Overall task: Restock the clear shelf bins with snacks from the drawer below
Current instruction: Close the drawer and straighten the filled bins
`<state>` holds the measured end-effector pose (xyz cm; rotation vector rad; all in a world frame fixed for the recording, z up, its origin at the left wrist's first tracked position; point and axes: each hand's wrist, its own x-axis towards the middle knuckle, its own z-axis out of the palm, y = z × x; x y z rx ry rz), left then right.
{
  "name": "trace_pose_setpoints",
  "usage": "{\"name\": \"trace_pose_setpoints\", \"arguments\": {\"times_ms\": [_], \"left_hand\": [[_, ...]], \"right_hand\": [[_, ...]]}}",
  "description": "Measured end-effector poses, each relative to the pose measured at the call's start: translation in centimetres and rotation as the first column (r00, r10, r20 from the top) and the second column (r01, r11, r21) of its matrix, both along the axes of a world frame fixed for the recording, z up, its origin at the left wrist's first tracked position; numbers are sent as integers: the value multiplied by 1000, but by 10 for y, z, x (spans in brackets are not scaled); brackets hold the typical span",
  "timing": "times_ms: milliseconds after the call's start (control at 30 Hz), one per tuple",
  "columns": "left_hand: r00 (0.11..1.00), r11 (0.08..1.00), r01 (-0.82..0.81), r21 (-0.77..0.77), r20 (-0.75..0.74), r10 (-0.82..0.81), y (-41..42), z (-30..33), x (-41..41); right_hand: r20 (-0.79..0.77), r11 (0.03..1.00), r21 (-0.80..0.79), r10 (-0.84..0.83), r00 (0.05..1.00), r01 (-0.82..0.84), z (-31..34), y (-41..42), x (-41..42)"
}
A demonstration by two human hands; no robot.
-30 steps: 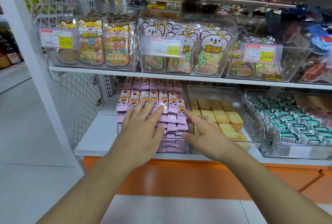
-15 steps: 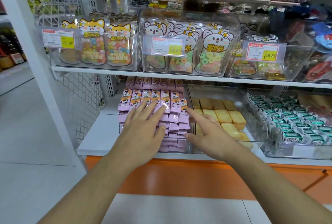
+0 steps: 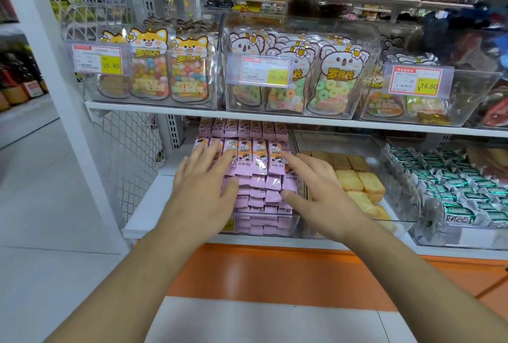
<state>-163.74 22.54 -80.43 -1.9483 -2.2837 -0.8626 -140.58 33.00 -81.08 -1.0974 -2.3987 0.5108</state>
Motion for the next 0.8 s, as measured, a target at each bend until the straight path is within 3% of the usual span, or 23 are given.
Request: {"name": "trace_pose_setpoints", "arguments": {"times_ms": [133,433,800], "left_hand": [[996,994,-92,-53,4,92,0,1,-9],[994,997,-41,-69,96,48,4,-6,-17],[997,998,-34,-60,69,38,2,-6,-14]], "right_hand": [[29,999,-3,42,999,-42,1,-1,-11],[10,996,-57,70,998,-69,5,0,-16],[34,993,-68,99,994,-97,1,4,-9]]}}
